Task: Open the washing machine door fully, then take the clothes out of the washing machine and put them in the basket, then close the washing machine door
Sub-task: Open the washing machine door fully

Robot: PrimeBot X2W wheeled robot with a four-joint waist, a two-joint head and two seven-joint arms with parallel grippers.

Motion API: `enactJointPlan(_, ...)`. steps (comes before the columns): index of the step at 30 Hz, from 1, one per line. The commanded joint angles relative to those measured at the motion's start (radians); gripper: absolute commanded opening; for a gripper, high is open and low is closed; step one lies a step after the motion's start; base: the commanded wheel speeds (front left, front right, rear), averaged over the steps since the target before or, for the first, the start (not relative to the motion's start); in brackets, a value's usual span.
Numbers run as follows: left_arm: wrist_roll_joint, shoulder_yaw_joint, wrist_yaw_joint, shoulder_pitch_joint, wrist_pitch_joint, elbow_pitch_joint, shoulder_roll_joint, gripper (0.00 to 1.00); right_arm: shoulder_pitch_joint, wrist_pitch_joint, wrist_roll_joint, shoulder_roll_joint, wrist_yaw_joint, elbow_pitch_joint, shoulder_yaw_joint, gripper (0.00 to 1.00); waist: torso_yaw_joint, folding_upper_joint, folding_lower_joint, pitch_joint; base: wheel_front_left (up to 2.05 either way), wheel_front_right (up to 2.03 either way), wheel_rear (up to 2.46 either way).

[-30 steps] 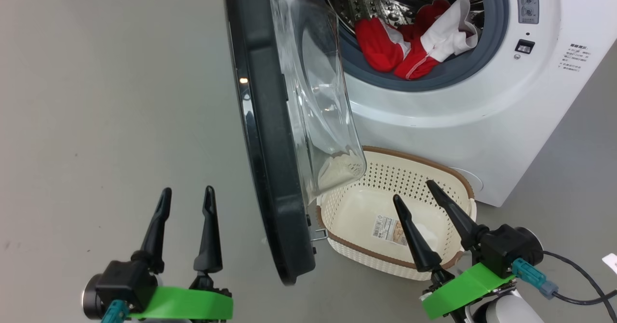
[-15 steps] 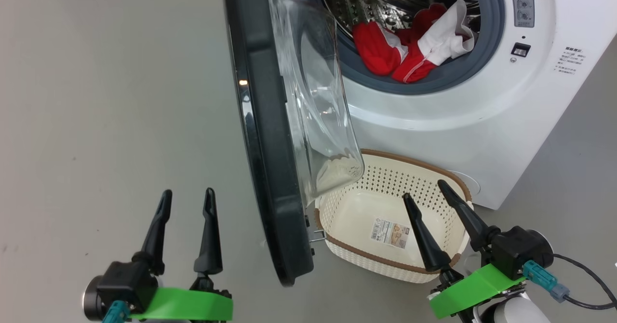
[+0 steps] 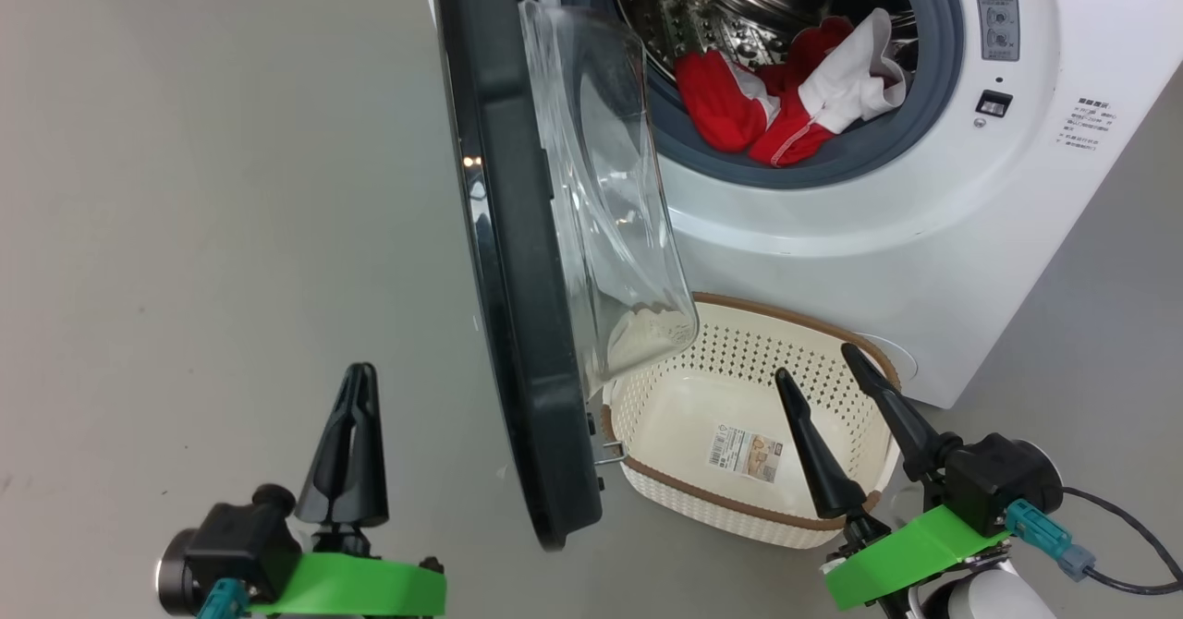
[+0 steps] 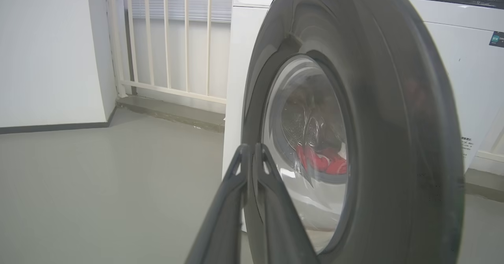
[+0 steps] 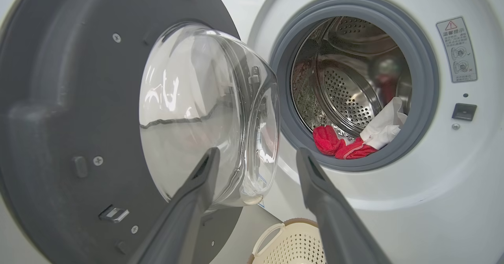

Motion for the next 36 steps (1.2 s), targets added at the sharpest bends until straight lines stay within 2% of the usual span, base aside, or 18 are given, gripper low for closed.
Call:
enactJointPlan(1, 0.012, 0.036, -0.003, -0.007, -0.005, -0.035, 0.015, 0.0, -0.001, -0.006, -0.007, 0.005, 0.005, -0.027, 0.019, 1.0, -0.001, 0.0, 0.0, -0.001, 0.0, 0.0, 0.0)
enactJointPlan(13, 0.046, 0.024, 0.018, -0.024, -0.005, -0.26, 0.015, 0.0, 0.001, -0.006, 0.007, 0.005, 0.005, -0.024, 0.022, 1.0, -0.01, 0.0, 0.0, -0.002, 0.0, 0.0, 0.0)
enactJointPlan(20, 0.067, -0.024, -0.012, -0.049, -0.002, -0.34, 0.017, 0.0, -0.003, -0.006, 0.01, 0.005, 0.005, -0.02, 0.023, 1.0, -0.016, 0.0, 0.0, -0.002, 0.0, 0.0, 0.0)
enactJointPlan(27, 0.044, -0.125, -0.064, -0.079, 0.058, -0.354, 0.018, 0.0, -0.019, -0.006, 0.012, 0.005, 0.005, -0.018, 0.026, 1.0, -0.026, 0.0, 0.0, -0.003, 0.0, 0.0, 0.0)
enactJointPlan(30, 0.033, -0.172, -0.089, -0.09, 0.096, -0.32, 0.017, 0.0, -0.021, -0.006, 0.013, 0.005, 0.005, -0.017, 0.027, 1.0, -0.032, 0.0, 0.0, -0.001, 0.0, 0.0, 0.0)
enactJointPlan(36, 0.007, -0.247, -0.106, -0.104, 0.174, -0.232, 0.016, 0.0, -0.027, -0.006, 0.01, 0.005, 0.005, -0.018, 0.025, 1.0, -0.052, 0.0, 0.0, 0.019, 0.0, 0.0, 0.0)
